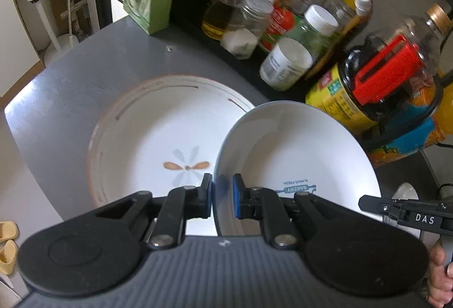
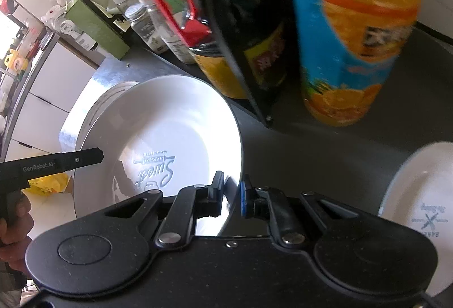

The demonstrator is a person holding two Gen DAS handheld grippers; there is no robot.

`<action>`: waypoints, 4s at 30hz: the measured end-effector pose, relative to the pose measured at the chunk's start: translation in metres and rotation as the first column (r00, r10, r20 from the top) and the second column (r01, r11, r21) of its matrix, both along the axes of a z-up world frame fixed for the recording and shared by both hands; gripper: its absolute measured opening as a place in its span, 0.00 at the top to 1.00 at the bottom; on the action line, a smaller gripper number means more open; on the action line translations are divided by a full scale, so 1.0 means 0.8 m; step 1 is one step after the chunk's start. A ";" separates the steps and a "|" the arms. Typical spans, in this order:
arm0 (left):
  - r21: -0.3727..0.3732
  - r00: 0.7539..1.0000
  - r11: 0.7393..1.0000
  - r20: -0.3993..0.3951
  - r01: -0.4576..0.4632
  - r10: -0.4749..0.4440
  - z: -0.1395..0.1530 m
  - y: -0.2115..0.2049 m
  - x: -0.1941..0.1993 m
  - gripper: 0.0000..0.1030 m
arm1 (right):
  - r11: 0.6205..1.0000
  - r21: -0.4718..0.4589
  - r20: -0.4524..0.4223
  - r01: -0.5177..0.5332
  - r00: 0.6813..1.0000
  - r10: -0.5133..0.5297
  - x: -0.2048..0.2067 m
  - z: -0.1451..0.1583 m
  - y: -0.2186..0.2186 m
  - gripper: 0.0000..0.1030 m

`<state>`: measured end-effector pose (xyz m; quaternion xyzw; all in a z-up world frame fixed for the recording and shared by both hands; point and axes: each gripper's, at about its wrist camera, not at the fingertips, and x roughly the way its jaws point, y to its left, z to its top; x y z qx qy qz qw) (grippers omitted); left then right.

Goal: Organize plates and bowls
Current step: 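Lift the 'Sweet' plate with both grippers and carry it over the flower plate, then lower the 'Sweet' plate onto the flower plate and open both grippers, then move both grippers to the small white 'BAKERY' plate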

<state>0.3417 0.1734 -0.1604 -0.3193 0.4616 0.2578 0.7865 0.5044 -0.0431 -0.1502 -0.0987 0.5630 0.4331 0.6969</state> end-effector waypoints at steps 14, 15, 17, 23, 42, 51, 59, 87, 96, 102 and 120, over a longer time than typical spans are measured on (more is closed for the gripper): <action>0.002 1.000 1.000 -0.007 0.003 -0.003 -0.006 0.076 -0.031 0.88 | 1.000 -0.025 0.011 -0.019 1.000 0.019 -0.039 0.000 0.067 0.88; 0.001 1.000 1.000 -0.008 0.004 -0.004 -0.007 0.080 -0.033 0.88 | 0.999 -0.026 0.012 -0.018 1.000 0.018 -0.042 -0.001 0.071 0.88; -0.003 1.000 1.000 -0.009 0.011 -0.011 -0.009 0.089 -0.036 0.88 | 1.000 -0.026 0.008 -0.010 1.000 0.010 -0.047 -0.002 0.077 0.88; -0.005 0.999 1.000 -0.023 0.031 -0.031 -0.019 0.110 -0.040 0.88 | 0.999 -0.038 0.011 0.018 1.000 -0.018 -0.062 -0.007 0.096 0.88; -0.032 0.995 0.995 -0.031 0.090 -0.091 -0.038 0.141 -0.039 0.88 | 0.991 -0.090 0.009 0.104 0.995 -0.104 -0.083 -0.023 0.120 0.87; -0.034 0.990 0.991 -0.057 0.129 -0.130 -0.038 0.141 -0.032 0.88 | 0.985 -0.113 0.014 0.129 0.992 -0.128 -0.084 -0.028 0.128 0.86; -0.121 0.987 0.984 -0.076 0.134 -0.144 -0.046 0.151 -0.033 0.87 | 0.978 -0.102 0.049 0.182 0.983 -0.178 -0.087 -0.033 0.128 0.87; -0.208 0.991 0.977 -0.106 0.054 -0.077 -0.035 0.168 -0.043 0.83 | 0.980 -0.147 0.088 0.136 0.988 -0.124 -0.094 -0.022 0.140 0.84; -0.163 0.994 0.986 -0.098 0.034 -0.051 -0.019 0.170 -0.047 0.83 | 0.982 -0.135 0.070 0.130 0.990 -0.121 -0.093 -0.016 0.130 0.86; -0.018 0.989 0.998 -0.132 0.067 -0.069 0.008 0.146 -0.034 0.47 | 0.980 -0.075 0.019 0.182 0.983 -0.181 -0.085 0.005 0.108 0.71; 0.009 0.944 0.946 -0.066 0.325 -0.323 0.046 0.011 0.056 0.35 | 0.920 0.072 -0.018 0.385 0.923 -0.384 -0.075 0.089 -0.056 0.09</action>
